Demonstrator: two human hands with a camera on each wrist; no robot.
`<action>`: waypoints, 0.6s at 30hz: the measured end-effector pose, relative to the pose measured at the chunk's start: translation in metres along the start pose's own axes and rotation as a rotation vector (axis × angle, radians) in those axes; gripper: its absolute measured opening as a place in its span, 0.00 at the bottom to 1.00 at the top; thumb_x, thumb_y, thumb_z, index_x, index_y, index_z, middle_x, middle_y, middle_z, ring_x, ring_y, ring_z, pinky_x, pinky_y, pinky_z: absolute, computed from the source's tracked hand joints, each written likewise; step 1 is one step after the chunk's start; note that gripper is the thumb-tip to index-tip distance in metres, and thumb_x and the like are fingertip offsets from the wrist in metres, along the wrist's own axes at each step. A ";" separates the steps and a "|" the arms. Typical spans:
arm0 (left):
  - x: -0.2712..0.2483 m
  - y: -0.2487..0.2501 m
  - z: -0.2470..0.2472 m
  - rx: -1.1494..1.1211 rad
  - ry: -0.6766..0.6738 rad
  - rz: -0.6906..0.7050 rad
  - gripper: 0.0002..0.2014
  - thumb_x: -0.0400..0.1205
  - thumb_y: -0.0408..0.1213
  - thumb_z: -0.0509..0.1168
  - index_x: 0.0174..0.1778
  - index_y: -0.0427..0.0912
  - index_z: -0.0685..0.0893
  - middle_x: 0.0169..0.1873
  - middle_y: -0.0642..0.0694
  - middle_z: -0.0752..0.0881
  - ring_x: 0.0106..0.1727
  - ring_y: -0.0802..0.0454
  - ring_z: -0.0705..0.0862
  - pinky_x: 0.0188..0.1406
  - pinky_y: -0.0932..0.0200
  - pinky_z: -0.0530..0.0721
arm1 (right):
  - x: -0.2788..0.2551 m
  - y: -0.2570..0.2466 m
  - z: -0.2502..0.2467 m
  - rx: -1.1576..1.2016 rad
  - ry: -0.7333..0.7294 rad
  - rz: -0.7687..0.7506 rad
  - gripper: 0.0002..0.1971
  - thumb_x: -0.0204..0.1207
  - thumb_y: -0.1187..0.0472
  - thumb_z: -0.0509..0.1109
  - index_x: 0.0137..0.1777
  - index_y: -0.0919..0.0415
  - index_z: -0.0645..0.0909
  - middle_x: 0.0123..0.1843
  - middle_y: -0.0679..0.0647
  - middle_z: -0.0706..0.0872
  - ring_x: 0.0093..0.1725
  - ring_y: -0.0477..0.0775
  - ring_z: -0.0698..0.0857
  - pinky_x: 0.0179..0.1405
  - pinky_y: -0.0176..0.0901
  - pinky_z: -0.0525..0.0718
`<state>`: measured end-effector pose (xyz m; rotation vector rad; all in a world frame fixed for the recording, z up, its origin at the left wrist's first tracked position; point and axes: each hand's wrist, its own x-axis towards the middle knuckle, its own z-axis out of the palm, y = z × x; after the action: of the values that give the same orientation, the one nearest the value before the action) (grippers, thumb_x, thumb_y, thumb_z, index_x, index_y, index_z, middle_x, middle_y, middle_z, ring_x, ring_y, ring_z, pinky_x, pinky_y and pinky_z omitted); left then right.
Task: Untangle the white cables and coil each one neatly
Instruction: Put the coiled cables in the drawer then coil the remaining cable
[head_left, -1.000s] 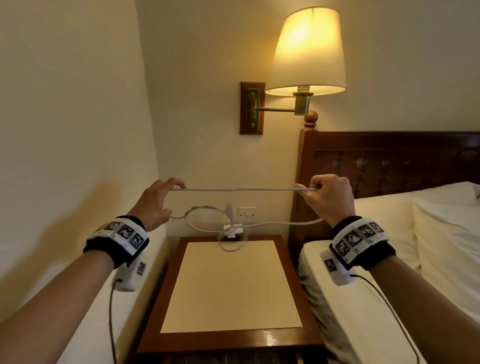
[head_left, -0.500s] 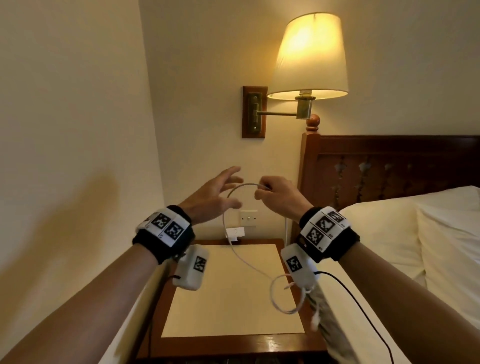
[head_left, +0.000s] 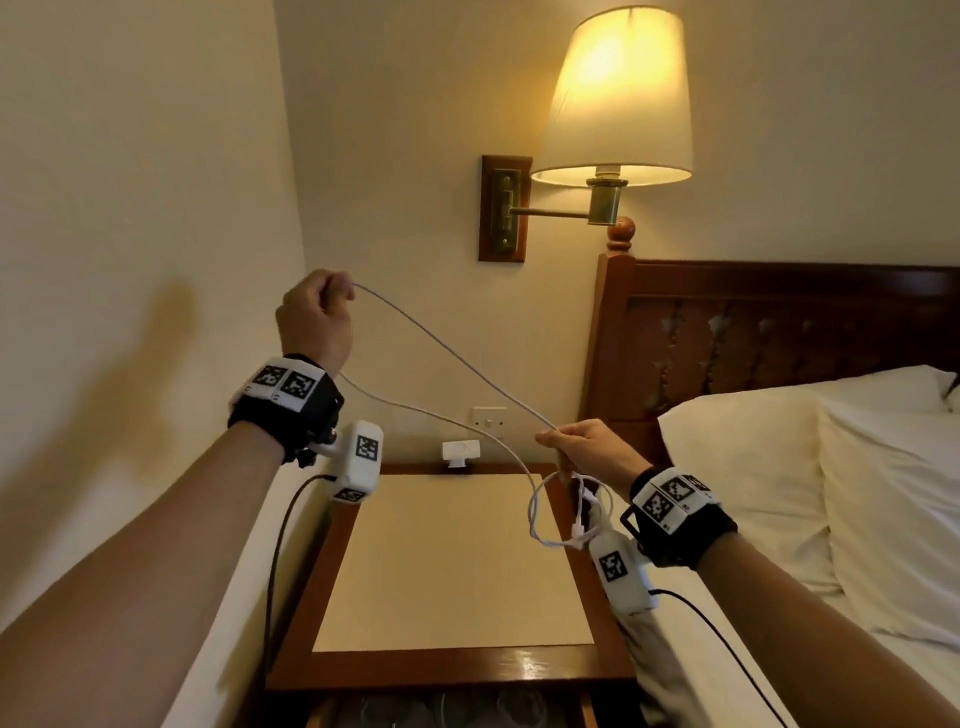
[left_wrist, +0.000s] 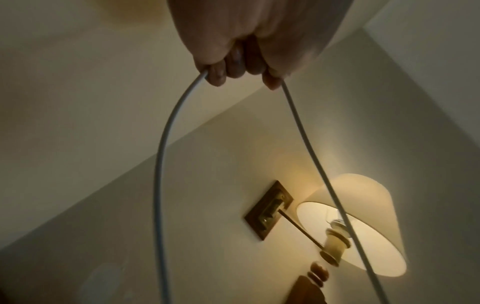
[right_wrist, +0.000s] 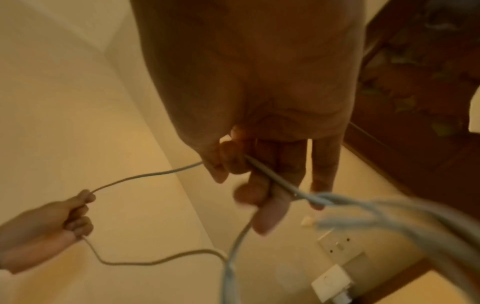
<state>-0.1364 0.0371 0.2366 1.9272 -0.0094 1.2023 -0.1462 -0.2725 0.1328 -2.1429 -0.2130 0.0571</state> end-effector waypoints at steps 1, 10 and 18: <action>0.003 -0.004 -0.004 0.007 0.049 -0.021 0.14 0.87 0.39 0.58 0.43 0.36 0.84 0.38 0.41 0.84 0.40 0.45 0.78 0.37 0.60 0.67 | 0.001 0.001 -0.001 -0.032 -0.022 0.028 0.23 0.80 0.44 0.68 0.30 0.60 0.83 0.30 0.57 0.87 0.34 0.55 0.83 0.49 0.49 0.79; -0.027 -0.025 -0.003 0.486 -0.571 -0.042 0.28 0.79 0.29 0.66 0.78 0.43 0.72 0.75 0.35 0.70 0.74 0.36 0.71 0.74 0.50 0.70 | -0.003 -0.043 0.005 0.039 -0.068 -0.136 0.23 0.87 0.53 0.59 0.29 0.59 0.77 0.40 0.60 0.92 0.44 0.56 0.91 0.49 0.42 0.84; -0.084 0.018 0.035 -0.030 -0.966 0.299 0.06 0.85 0.39 0.64 0.52 0.46 0.86 0.40 0.54 0.85 0.36 0.63 0.83 0.42 0.59 0.80 | 0.005 -0.056 0.016 -0.091 -0.105 -0.367 0.21 0.86 0.52 0.62 0.34 0.63 0.78 0.26 0.56 0.79 0.27 0.58 0.77 0.33 0.54 0.77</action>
<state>-0.1630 -0.0303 0.1796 2.3472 -0.8332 0.3285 -0.1504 -0.2285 0.1713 -2.1593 -0.6775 -0.0547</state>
